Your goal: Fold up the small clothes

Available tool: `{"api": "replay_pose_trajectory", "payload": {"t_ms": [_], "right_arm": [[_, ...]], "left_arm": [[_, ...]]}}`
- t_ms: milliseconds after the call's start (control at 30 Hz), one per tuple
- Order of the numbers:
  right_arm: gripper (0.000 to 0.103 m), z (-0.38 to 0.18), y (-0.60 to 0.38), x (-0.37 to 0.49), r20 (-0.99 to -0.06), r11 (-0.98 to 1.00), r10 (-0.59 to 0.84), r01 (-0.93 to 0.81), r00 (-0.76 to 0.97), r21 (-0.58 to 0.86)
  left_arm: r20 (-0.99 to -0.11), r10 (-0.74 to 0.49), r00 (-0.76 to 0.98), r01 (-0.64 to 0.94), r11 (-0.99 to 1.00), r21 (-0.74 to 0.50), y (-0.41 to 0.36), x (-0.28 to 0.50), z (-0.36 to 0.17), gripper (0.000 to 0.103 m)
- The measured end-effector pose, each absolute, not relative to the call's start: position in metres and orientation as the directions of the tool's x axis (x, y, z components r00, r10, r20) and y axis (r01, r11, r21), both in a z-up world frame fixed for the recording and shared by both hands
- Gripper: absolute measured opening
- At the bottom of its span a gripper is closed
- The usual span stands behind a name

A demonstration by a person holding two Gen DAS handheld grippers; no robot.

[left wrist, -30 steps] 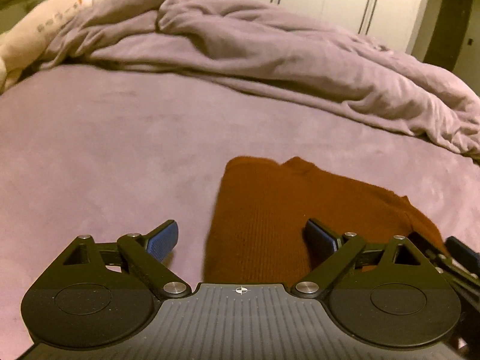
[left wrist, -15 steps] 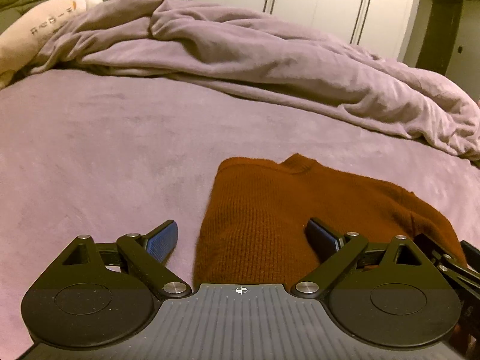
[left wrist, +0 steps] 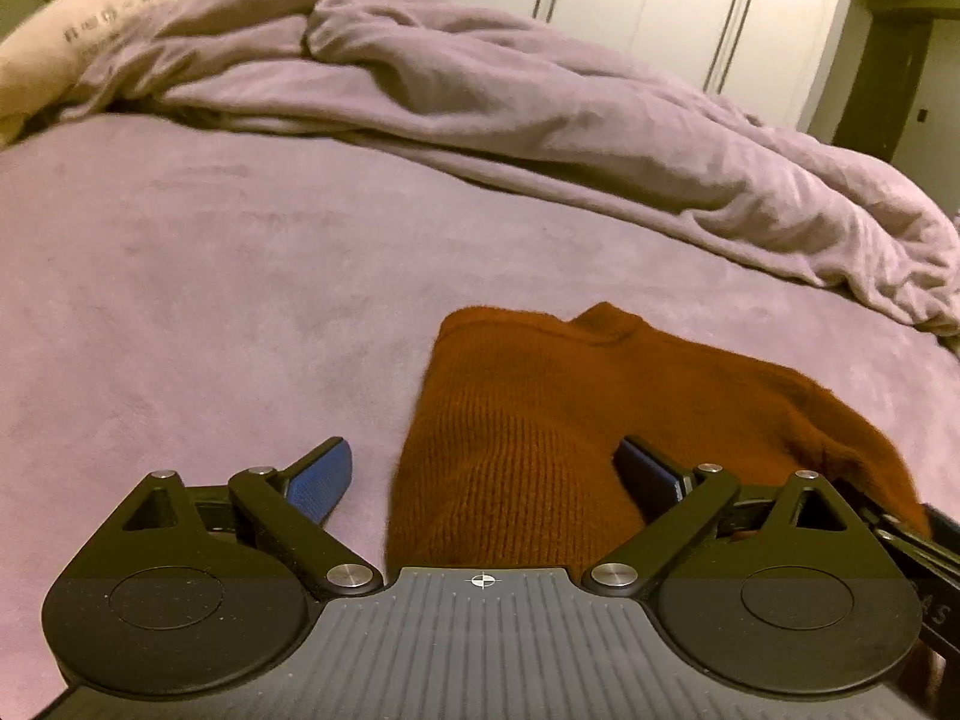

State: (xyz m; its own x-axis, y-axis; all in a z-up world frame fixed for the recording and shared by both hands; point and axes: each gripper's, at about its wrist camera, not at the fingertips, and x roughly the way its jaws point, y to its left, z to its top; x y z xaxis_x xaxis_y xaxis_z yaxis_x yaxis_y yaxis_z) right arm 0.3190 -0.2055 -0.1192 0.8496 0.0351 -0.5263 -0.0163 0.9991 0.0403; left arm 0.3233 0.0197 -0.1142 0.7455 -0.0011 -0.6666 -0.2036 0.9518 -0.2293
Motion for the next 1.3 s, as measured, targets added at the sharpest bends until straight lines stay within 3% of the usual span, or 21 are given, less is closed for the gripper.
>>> {"api": "replay_pose_trajectory", "payload": {"t_ms": [133, 300, 533, 667, 800, 967, 1133, 1300], "right_arm": [[0.092, -0.094, -0.219, 0.314, -0.617, 0.994, 0.063, 0.008, 0.785, 0.111], [0.092, -0.078, -0.231, 0.249, -0.601, 0.994, 0.102, -0.056, 0.793, 0.094], [0.096, -0.082, -0.231, 0.228, -0.644, 0.996, 0.037, -0.082, 0.764, -0.041], [0.098, -0.063, -0.224, 0.223, -0.718, 0.991, -0.022, -0.081, 0.696, -0.109], [0.098, -0.062, -0.221, 0.194, -0.819, 0.993, 0.062, -0.120, 0.571, -0.008], [0.099, -0.063, -0.215, 0.152, -0.873, 0.992, 0.088, -0.124, 0.480, 0.032], [0.099, -0.051, -0.207, 0.132, -0.880, 0.990, 0.083, -0.139, 0.467, 0.020], [0.099, -0.028, -0.200, 0.125, -0.871, 0.993, 0.077, -0.113, 0.485, 0.025]], "left_arm": [[-0.714, -0.121, 0.690, -0.204, 0.913, -0.352, 0.042, 0.287, -0.078, 0.100], [-0.708, -0.097, 0.700, -0.119, 0.961, -0.250, 0.035, 0.215, -0.065, 0.101], [-0.772, -0.091, 0.630, -0.147, 0.961, -0.233, 0.030, 0.214, -0.074, 0.103], [-0.785, 0.019, 0.619, -0.098, 0.994, -0.053, 0.010, 0.195, -0.057, 0.103], [-0.815, 0.082, 0.574, -0.130, 0.991, 0.008, 0.000, 0.166, -0.052, 0.103], [-0.839, 0.097, 0.536, -0.133, 0.991, 0.030, -0.006, 0.141, -0.043, 0.103], [-0.852, 0.124, 0.509, -0.111, 0.991, 0.079, -0.006, 0.131, -0.031, 0.103], [-0.858, 0.069, 0.508, -0.097, 0.995, 0.022, -0.003, 0.125, -0.018, 0.103]]}}
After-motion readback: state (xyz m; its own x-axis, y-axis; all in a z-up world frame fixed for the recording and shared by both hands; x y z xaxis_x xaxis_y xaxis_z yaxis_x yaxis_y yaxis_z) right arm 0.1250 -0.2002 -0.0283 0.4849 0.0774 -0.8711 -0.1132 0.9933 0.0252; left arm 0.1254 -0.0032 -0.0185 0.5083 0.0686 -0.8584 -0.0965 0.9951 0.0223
